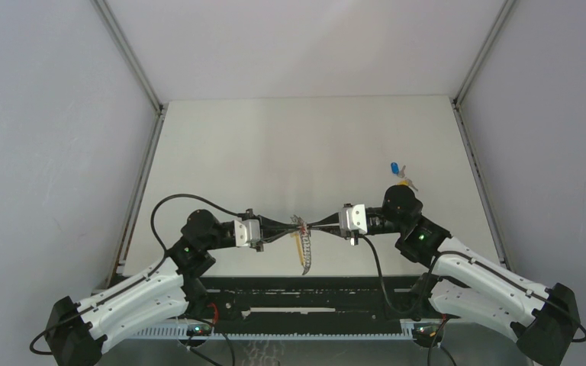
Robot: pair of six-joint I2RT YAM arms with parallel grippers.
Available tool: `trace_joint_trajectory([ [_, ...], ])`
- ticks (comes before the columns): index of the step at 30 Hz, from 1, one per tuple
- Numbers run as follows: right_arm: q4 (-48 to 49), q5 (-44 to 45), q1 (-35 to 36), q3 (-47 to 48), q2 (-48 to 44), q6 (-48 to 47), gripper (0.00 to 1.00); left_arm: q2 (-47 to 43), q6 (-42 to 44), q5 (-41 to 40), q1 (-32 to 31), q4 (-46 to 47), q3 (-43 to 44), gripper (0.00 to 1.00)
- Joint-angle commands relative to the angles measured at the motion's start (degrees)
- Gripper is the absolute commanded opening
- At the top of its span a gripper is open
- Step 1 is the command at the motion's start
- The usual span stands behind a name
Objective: Put the keys on the keyring
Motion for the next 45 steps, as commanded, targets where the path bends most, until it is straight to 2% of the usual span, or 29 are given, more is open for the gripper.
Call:
trace_joint_trajectory([
  [1, 1.24, -0.88, 0.46, 2.25, -0.31, -0.47, 0.00, -0.41, 0.59, 0.63, 0.20, 3.89, 1.24, 0.00],
  [24, 4.84, -3.85, -0.23, 2.77, 3.39, 4.53, 0.00, -0.25, 0.43, 2.60, 0.14, 4.65, 1.55, 0.00],
  [34, 6.89, -6.46, -1.74, 2.70, 5.05, 8.05, 0.00, -0.84, -1.60, 2.76, 0.05, 10.83, -0.11, 0.00],
  [45, 18.65, -7.89, -3.26, -1.10, 3.95, 14.40, 0.00, -0.43, -4.25, 2.24, 0.05, 16.81, -2.10, 0.00],
])
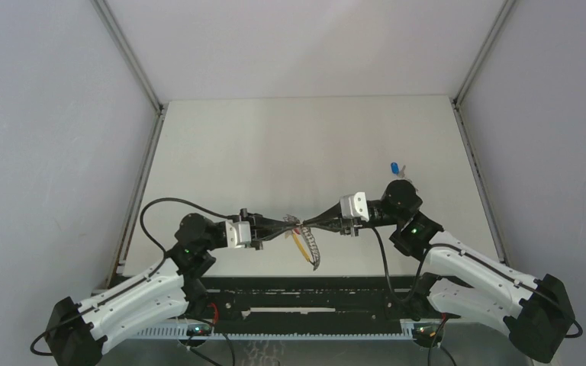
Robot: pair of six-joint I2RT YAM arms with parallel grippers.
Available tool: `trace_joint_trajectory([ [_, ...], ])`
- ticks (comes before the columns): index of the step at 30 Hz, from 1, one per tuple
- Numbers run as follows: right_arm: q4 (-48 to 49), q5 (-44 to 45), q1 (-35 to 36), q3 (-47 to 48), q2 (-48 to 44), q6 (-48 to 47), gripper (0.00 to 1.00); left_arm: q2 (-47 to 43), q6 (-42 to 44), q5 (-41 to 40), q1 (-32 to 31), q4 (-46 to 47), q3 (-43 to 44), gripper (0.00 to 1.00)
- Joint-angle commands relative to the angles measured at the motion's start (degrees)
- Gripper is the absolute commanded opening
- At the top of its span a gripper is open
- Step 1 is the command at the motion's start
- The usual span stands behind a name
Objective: Put the keys on the keyring
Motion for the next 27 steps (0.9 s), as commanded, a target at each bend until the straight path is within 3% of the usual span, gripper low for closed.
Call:
trace_joint_trajectory([
  [1, 9.41, -1.24, -0.67, -1.96, -0.89, 4.38, 0.00, 0.27, -2.52, 1.01, -0.32, 8.64, -1.16, 0.00],
  [7, 14.85, -2.18, -0.79, -3.36, -0.60, 5.69, 0.00, 0.63, -3.93, 0.41, -0.32, 11.07, -2.19, 0.00],
  [17, 13.72, -1.19, -0.79, -2.58, -1.53, 5.47, 0.00, 1.54, -4.68, -0.37, -0.31, 11.71, -3.19, 0.00],
  [22, 7.19, 3.21, -1.09, -1.89, -1.46, 4.95, 0.00, 0.36, -3.83, -4.70, -0.24, 11.78, -5.61, 0.00],
  [27, -3.43, 12.35, -0.95, -1.89, -1.81, 7.01, 0.00, -1.30, -4.16, -14.10, -0.23, 11.70, -10.00, 0.00],
])
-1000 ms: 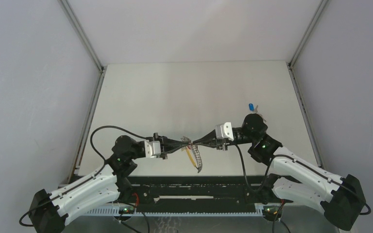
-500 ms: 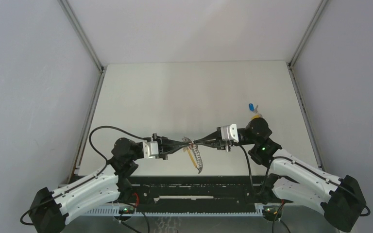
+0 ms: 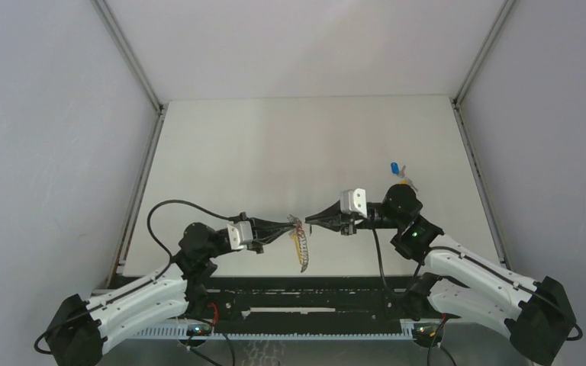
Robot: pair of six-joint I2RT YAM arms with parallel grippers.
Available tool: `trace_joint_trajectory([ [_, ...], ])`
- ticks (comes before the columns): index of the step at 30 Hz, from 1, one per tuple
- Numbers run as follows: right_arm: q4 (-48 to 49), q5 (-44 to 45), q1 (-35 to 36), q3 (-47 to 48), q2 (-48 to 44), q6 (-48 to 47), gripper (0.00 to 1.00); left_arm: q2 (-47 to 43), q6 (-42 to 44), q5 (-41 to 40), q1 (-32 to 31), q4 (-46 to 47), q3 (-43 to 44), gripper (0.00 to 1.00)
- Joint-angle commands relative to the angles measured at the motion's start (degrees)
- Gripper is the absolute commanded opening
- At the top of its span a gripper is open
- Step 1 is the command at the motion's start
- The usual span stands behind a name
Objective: Put the keys on the keyring
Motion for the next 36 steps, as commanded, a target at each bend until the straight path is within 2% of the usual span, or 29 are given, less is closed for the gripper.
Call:
trace_joint_trajectory([
  [1, -10.60, 9.95, 0.19, 1.64, -0.56, 3.60, 0.00, -2.63, -0.53, -11.02, -0.21, 3.78, -4.41, 0.00],
  [8, -20.68, 26.72, 4.85, -2.06, -0.61, 10.07, 0.00, -14.67, 0.84, -24.40, -0.24, -7.39, -7.82, 0.00],
  [14, -17.31, 38.01, 7.67, -8.42, 3.24, 15.90, 0.00, -23.49, 1.45, -32.12, -0.21, -12.20, -9.41, 0.00],
  [22, 1.56, 46.66, 7.62, -11.43, 17.33, 15.39, 0.00, -23.50, 0.83, -33.52, -0.21, -12.58, -9.18, 0.00],
  [32, 31.85, 48.31, 6.48, -12.03, 38.69, 13.39, 0.00, -23.92, 0.67, -33.78, -0.21, -12.59, -9.45, 0.00],
  [36, 40.83, 47.63, 6.48, -11.75, 45.30, 13.20, 0.00, -24.24, 0.70, -33.75, -0.21, -12.61, -9.53, 0.00],
])
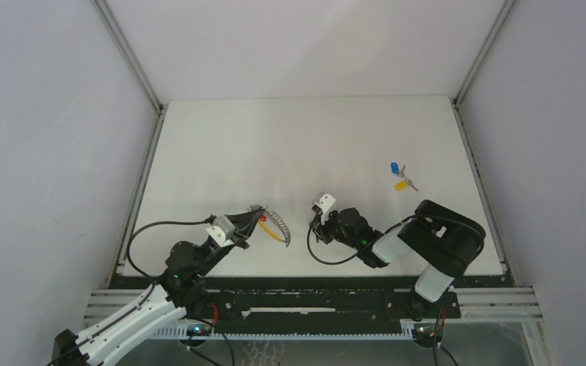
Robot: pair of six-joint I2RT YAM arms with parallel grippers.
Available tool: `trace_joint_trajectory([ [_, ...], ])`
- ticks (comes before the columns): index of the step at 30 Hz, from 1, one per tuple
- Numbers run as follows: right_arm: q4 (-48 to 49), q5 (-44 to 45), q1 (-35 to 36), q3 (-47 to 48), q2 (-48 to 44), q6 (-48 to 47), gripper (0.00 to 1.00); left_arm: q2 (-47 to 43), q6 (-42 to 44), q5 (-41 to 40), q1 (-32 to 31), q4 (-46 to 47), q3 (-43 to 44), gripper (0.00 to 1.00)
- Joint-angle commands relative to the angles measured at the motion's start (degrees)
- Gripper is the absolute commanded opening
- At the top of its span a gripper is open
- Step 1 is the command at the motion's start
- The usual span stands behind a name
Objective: Put the keys on the keyring
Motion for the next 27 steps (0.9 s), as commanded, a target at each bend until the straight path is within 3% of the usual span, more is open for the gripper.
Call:
trace_joint_trajectory([
  [1, 17.19, 0.24, -0.17, 0.63, 5.42, -0.44, 0.00, -0.94, 0.24, -0.85, -0.21, 3.18, -0.29, 0.00],
  [8, 17.03, 0.01, -0.17, 1.54, 9.04, 0.50, 0.02, -2.04, 0.17, -1.26, -0.21, 2.76, -0.47, 0.00],
  [17, 6.70, -5.99, -1.14, 2.28, 2.14, 2.65, 0.30, -2.40, 0.09, -0.77, -0.21, 1.61, -0.04, 0.00],
  [18, 4.06, -7.21, -1.44, 2.51, -0.34, 2.59, 0.38, -2.43, 0.09, -0.59, -0.21, 1.47, -0.03, 0.00],
  [19, -0.94, -9.24, -1.93, 3.05, -3.00, 2.57, 0.40, -2.44, 0.04, -0.55, -0.21, 1.43, 0.05, 0.00],
  [23, -21.22, -13.33, -4.33, 8.01, -14.82, 1.47, 0.41, -2.47, -0.04, -0.51, -0.21, 1.28, 0.16, 0.00],
  [27, -41.80, -15.76, -6.93, 15.74, -20.30, 0.36, 0.41, -2.08, -0.18, 0.09, -0.21, 1.01, 0.47, 0.00],
])
